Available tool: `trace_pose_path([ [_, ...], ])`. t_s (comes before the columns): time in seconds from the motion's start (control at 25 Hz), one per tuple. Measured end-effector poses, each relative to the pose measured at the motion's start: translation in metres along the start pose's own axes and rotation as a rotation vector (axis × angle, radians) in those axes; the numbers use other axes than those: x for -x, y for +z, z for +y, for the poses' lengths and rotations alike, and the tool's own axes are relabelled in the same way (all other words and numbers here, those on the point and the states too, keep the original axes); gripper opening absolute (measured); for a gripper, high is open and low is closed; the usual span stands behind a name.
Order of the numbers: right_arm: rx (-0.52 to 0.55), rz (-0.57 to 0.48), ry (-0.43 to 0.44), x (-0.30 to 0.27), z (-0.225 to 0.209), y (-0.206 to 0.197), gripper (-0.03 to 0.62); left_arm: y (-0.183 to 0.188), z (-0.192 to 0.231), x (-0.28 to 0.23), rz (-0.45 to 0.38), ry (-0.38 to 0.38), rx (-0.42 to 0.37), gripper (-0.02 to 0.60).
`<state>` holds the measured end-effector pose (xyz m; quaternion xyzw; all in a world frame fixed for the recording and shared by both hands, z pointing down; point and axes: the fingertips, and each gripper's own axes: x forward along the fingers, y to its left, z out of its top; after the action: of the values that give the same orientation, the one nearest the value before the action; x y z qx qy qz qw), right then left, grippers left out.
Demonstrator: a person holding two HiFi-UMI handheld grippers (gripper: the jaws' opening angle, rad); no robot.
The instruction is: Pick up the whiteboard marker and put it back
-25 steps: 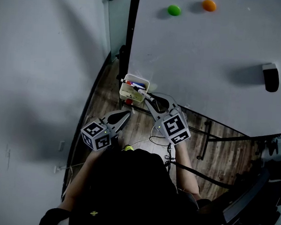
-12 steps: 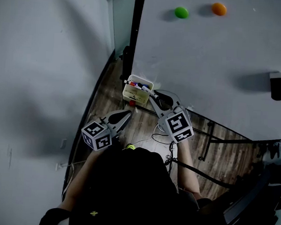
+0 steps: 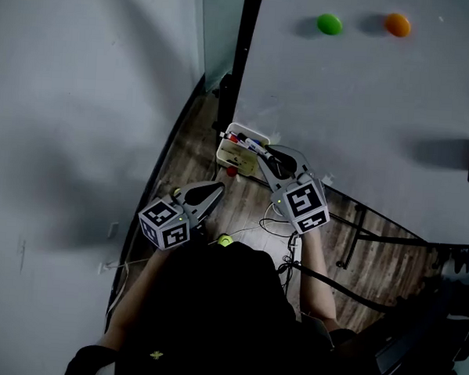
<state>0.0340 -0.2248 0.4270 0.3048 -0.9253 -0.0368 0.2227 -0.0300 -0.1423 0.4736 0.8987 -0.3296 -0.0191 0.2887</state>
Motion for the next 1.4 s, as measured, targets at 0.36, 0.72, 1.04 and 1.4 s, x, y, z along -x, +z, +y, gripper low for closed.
trace_pose_path([
  [0.36,-0.030,-0.003,0.009,-0.015,-0.004,-0.009,0.075,-0.004,0.005,0.005,0.038,0.014,0.005,0.020],
  [0.72,-0.063,0.012,-0.002,-0.018,-0.009,-0.025,0.075,-0.010,0.004,0.008,0.070,0.009,0.015,0.021],
  [1.04,-0.121,-0.005,-0.011,-0.018,-0.014,-0.037,0.075,-0.014,0.005,0.008,0.095,-0.002,0.031,0.021],
  [1.4,-0.151,0.009,-0.029,-0.017,-0.016,-0.053,0.077,-0.012,0.009,0.009,0.088,0.003,0.019,0.021],
])
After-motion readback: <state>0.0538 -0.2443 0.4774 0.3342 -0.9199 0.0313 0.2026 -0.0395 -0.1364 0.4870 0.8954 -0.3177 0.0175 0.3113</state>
